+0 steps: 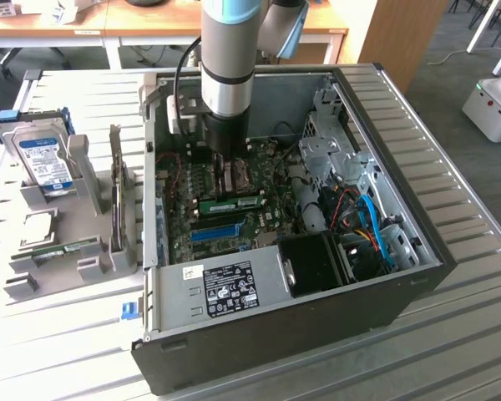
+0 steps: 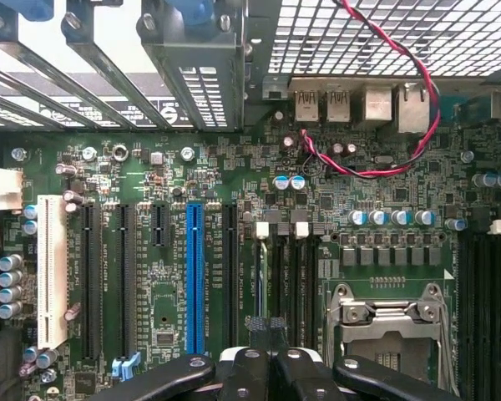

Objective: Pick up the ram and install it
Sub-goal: 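Press down the ram until it locks into place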

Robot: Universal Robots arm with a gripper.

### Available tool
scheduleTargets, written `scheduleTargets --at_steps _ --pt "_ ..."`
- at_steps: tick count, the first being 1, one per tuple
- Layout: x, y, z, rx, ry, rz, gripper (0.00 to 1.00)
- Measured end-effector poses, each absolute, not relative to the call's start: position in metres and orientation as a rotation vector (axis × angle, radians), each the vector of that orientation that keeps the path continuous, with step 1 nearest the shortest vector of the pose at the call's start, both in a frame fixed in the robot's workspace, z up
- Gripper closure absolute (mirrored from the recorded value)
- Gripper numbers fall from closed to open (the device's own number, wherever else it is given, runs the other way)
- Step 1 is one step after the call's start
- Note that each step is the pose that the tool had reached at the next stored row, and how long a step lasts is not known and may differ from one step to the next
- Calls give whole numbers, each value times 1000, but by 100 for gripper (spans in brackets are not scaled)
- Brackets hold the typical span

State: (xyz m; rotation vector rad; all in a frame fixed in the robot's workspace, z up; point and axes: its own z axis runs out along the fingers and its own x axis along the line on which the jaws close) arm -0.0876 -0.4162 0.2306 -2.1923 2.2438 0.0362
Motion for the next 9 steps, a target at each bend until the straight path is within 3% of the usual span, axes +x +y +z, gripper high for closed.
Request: scheduleTargets --at_steps 9 --pt "-88 -416 228 -2192 2244 36 89"
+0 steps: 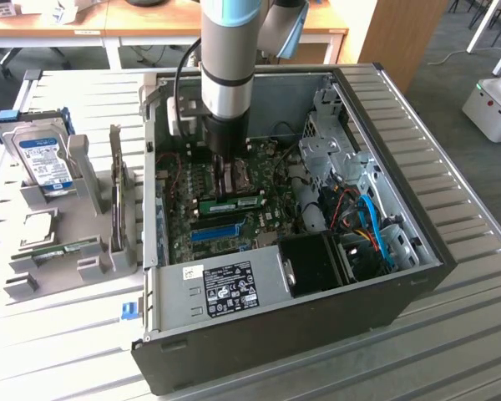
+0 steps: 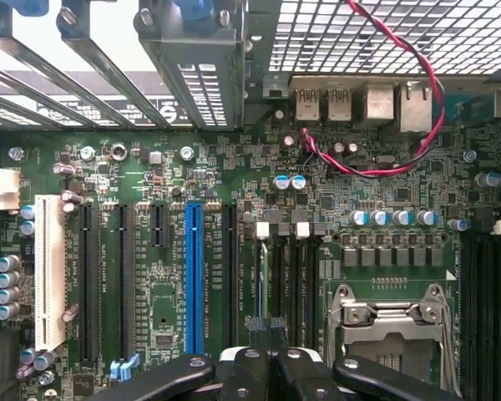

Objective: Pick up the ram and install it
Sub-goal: 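Press down the ram until it locks into place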

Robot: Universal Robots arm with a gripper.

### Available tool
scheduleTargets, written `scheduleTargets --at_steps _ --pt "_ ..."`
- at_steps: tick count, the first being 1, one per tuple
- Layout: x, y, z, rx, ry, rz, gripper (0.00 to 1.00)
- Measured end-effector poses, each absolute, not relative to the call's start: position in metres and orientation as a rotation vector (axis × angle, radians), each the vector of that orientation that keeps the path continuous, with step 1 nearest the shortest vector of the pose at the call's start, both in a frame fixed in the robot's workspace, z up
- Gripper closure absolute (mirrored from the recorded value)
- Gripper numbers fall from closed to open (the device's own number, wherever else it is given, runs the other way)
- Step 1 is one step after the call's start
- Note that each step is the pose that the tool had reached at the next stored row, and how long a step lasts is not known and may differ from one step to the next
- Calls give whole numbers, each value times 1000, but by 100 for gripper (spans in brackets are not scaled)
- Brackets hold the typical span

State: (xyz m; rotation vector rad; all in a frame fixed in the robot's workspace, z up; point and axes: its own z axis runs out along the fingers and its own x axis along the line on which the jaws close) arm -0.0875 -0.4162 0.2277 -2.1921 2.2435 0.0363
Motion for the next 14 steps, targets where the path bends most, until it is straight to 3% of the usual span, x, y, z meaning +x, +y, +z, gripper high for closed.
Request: scheduleTargets --at_steps 14 --pt "-88 -416 225 -2192 2244 36 89"
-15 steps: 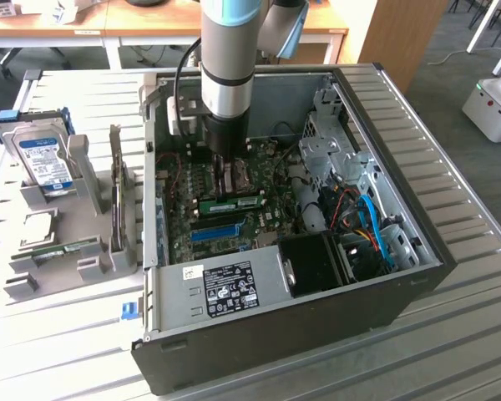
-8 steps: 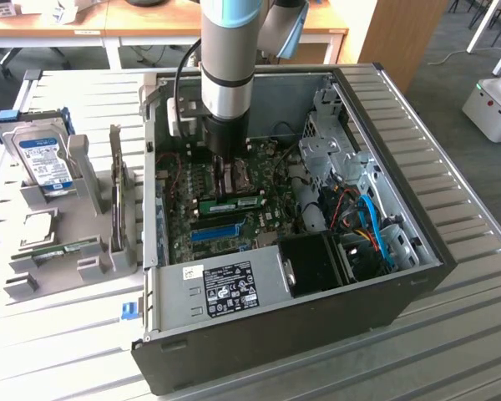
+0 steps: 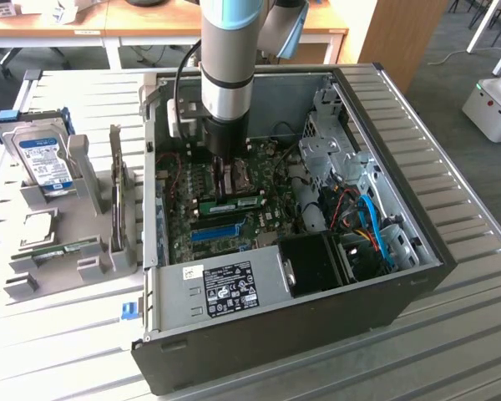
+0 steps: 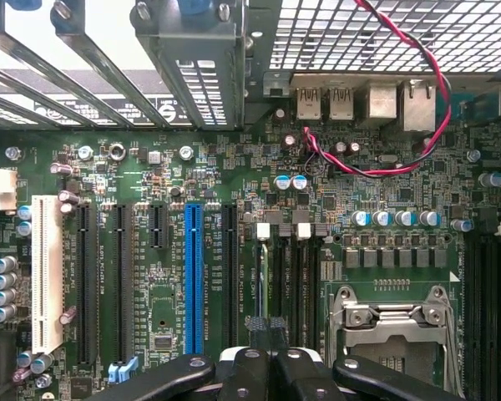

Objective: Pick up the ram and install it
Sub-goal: 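Press down the ram until it locks into place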

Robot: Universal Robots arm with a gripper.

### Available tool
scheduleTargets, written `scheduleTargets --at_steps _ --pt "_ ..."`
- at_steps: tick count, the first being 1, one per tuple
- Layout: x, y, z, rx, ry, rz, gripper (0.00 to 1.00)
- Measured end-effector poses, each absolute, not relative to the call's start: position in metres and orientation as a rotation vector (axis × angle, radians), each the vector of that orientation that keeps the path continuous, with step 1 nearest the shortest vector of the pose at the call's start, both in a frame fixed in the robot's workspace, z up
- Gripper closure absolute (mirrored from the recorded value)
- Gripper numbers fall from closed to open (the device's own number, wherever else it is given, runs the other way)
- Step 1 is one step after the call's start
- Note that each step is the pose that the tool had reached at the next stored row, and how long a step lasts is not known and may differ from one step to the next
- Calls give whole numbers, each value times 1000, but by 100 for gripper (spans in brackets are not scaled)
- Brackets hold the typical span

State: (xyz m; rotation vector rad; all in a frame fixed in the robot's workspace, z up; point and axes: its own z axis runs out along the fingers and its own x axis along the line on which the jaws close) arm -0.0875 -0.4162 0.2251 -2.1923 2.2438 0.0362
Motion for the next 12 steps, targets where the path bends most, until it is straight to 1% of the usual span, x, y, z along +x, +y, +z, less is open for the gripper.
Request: scheduleTargets --at_steps 12 --pt "-88 -416 223 -2192 2244 36 89"
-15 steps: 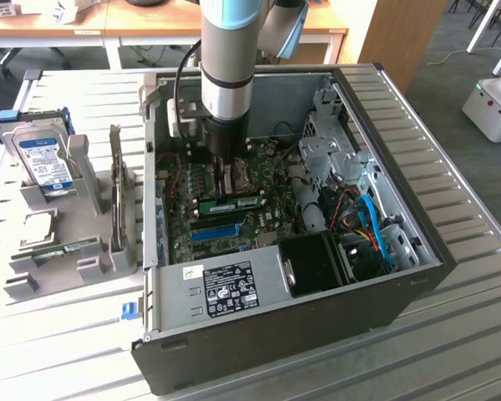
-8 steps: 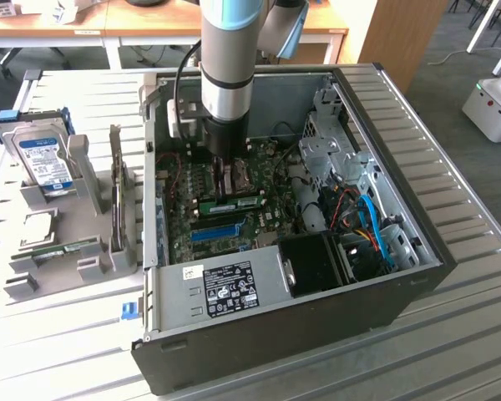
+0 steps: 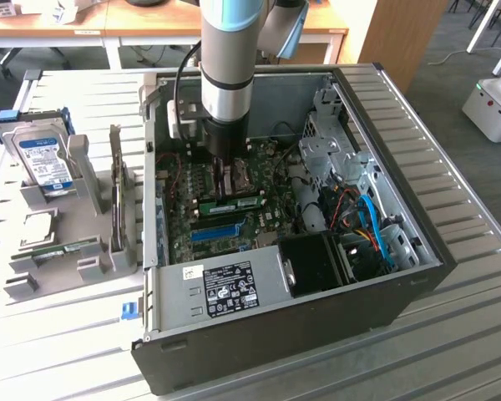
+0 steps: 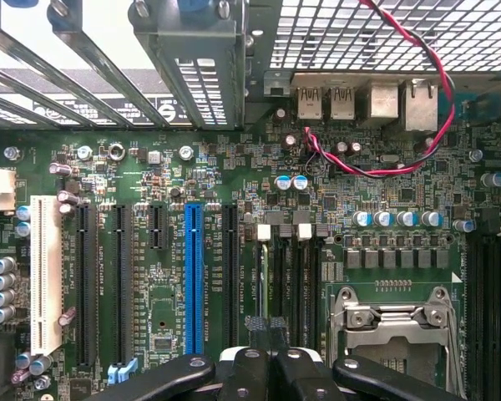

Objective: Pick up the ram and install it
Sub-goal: 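Press down the ram until it locks into place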

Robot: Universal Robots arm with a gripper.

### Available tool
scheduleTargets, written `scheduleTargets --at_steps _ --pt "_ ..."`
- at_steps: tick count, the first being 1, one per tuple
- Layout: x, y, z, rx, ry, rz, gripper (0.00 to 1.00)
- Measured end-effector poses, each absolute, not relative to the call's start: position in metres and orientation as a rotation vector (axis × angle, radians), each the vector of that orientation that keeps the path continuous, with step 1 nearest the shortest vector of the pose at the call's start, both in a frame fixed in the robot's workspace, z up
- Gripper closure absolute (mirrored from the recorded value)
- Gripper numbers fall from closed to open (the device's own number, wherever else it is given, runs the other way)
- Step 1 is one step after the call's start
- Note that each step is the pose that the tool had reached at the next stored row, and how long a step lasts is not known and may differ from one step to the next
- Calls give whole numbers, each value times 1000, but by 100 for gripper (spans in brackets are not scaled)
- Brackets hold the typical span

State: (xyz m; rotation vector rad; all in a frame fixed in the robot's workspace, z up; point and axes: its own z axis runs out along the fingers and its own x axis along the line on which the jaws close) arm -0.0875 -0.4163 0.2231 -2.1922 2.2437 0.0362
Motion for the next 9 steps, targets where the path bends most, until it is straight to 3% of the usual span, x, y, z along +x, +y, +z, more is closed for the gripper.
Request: scheduleTargets --at_steps 9 --pt "-88 -416 223 -2192 2244 36 89"
